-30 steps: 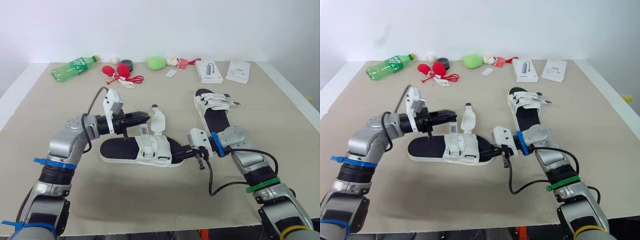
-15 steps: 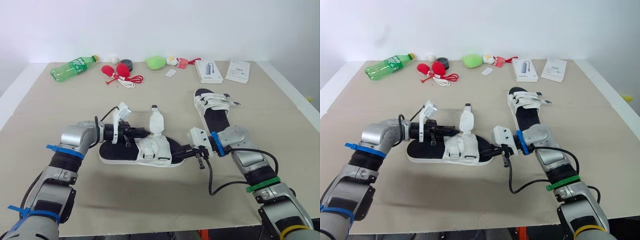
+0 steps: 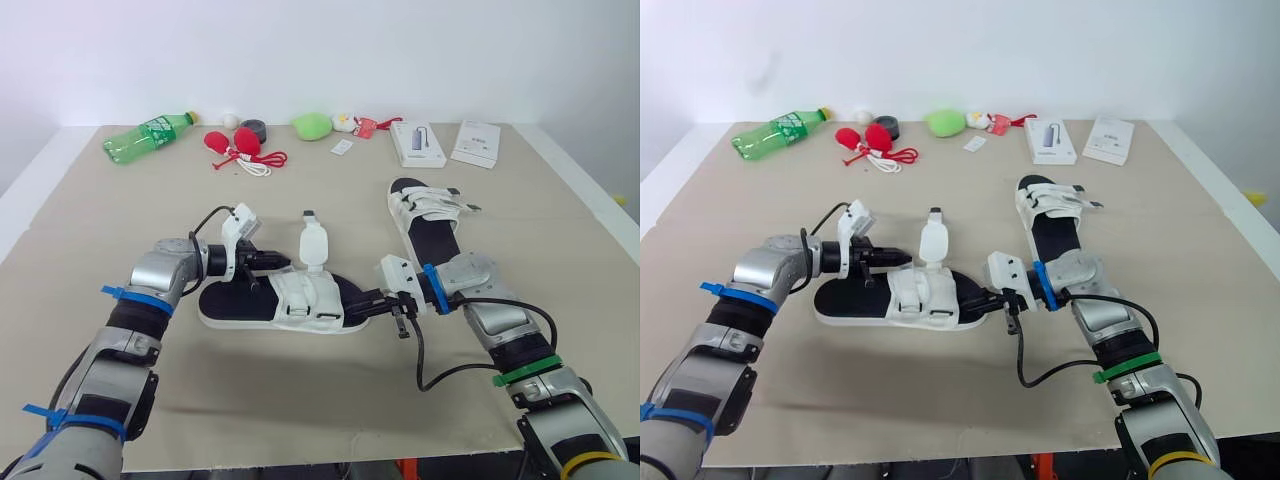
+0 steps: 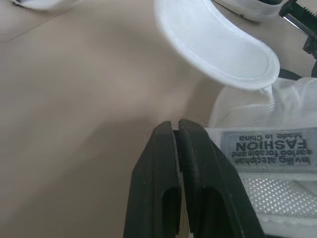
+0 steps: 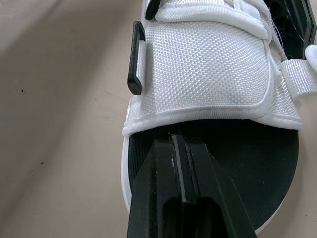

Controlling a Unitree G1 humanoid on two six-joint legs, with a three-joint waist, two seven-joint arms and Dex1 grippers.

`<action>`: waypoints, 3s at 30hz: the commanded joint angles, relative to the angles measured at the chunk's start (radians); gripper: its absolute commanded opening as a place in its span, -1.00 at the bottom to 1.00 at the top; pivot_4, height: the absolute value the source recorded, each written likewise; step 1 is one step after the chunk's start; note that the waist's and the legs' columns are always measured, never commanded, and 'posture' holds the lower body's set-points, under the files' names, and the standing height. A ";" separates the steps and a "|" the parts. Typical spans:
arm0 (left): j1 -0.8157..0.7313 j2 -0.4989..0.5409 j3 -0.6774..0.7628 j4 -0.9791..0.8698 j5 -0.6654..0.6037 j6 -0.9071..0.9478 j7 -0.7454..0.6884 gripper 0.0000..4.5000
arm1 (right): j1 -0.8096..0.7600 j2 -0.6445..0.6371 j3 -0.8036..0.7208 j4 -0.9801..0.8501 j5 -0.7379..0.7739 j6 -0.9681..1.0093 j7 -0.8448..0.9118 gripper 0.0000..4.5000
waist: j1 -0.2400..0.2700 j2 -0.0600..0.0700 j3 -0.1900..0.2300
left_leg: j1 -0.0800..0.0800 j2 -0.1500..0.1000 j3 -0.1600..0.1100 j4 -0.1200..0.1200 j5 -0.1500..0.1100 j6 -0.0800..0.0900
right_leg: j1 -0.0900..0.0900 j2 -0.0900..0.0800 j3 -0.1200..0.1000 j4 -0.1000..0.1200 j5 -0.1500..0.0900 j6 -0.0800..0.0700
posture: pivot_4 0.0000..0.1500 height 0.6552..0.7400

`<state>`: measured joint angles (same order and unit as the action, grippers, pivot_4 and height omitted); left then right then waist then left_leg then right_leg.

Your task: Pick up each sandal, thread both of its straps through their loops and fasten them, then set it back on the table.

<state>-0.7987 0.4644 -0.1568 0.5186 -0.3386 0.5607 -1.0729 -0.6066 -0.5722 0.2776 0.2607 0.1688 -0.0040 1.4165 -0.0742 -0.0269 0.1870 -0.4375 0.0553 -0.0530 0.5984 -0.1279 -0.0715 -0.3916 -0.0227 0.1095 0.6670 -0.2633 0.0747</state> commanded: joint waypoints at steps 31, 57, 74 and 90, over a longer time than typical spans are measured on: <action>-0.500 -0.223 0.303 0.724 -0.022 0.086 0.105 0.97 | 0.032 -0.020 -0.005 -0.034 -0.022 -0.001 -0.044 -1.00 | -0.002 -0.001 0.001 | -0.003 -0.002 -0.004 -0.001 0.000 -0.001 | -0.001 0.000 -0.003 0.000 0.000 0.001 | 1.00 1.00; -0.500 -0.315 0.317 0.724 0.152 -0.239 0.105 -0.90 | 0.051 -0.047 -0.008 -0.069 -0.018 0.020 -0.073 -1.00 | -0.001 -0.002 0.001 | -0.003 -0.004 -0.004 -0.001 0.001 -0.002 | 0.000 -0.002 -0.003 -0.001 -0.001 0.002 | 1.00 1.00; -0.052 0.072 -0.022 0.064 0.757 -1.831 0.308 -0.90 | 0.022 -0.031 0.010 -0.016 -0.021 -0.009 -0.036 -1.00 | 0.003 -0.001 0.001 | 0.000 -0.003 -0.002 -0.006 0.004 -0.003 | 0.000 -0.003 0.000 -0.001 0.001 0.001 | 1.00 1.00; -0.033 0.137 -0.215 -0.079 0.701 -1.753 0.380 -0.52 | -0.002 -0.021 0.015 0.032 -0.028 -0.043 -0.008 -1.00 | 0.001 -0.001 0.001 | 0.000 -0.003 -0.001 -0.006 0.007 -0.001 | 0.000 -0.003 0.001 -0.001 0.004 0.002 | 1.00 1.00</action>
<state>-0.8243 0.5722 -0.3648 0.4903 0.4420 -1.2420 -0.6692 -0.6088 -0.5836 0.2797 0.2794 0.1667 -0.0483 1.3994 -0.0729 -0.0281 0.1881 -0.4377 0.0521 -0.0544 0.5926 -0.1206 -0.0728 -0.3917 -0.0253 0.1103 0.6658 -0.2589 0.0768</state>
